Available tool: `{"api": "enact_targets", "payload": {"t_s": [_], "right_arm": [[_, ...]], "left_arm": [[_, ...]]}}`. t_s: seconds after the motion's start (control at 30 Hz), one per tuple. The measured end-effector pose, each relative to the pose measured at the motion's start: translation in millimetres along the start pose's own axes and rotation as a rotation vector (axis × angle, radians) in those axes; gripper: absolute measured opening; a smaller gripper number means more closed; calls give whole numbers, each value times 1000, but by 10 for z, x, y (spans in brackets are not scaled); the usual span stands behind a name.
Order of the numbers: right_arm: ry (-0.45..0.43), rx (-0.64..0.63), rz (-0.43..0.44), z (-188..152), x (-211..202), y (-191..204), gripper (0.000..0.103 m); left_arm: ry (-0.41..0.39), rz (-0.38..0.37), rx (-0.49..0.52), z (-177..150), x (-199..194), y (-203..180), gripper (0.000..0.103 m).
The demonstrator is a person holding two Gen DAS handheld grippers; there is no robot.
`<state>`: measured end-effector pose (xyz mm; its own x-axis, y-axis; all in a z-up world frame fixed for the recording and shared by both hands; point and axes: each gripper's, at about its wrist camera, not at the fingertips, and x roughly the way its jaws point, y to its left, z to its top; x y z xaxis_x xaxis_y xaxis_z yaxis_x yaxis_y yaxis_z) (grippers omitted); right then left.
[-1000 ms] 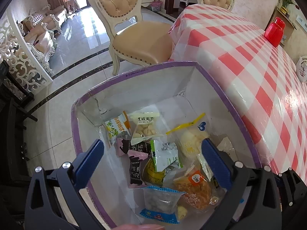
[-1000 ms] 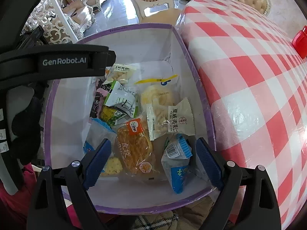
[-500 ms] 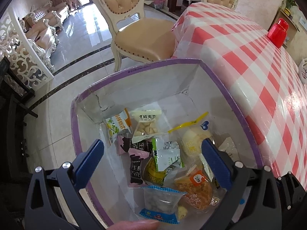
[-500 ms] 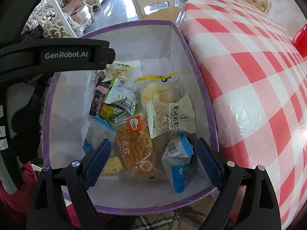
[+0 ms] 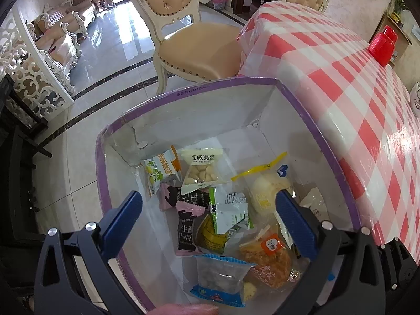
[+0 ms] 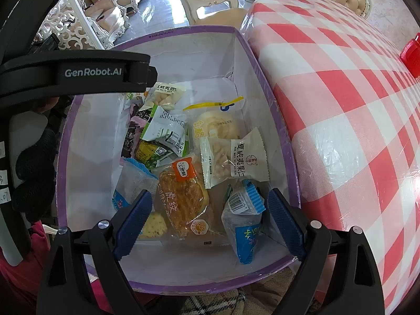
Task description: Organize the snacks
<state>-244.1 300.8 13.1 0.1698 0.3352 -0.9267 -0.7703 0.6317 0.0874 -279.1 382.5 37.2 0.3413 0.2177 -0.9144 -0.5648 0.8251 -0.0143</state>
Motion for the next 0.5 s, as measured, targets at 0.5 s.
{"api": "enact_targets", "payload": {"t_s": [0.5], "right_arm": [[1, 7, 1, -26, 4, -25, 87]], "left_arm": [[-54, 38, -2, 0, -40, -2, 102]]}}
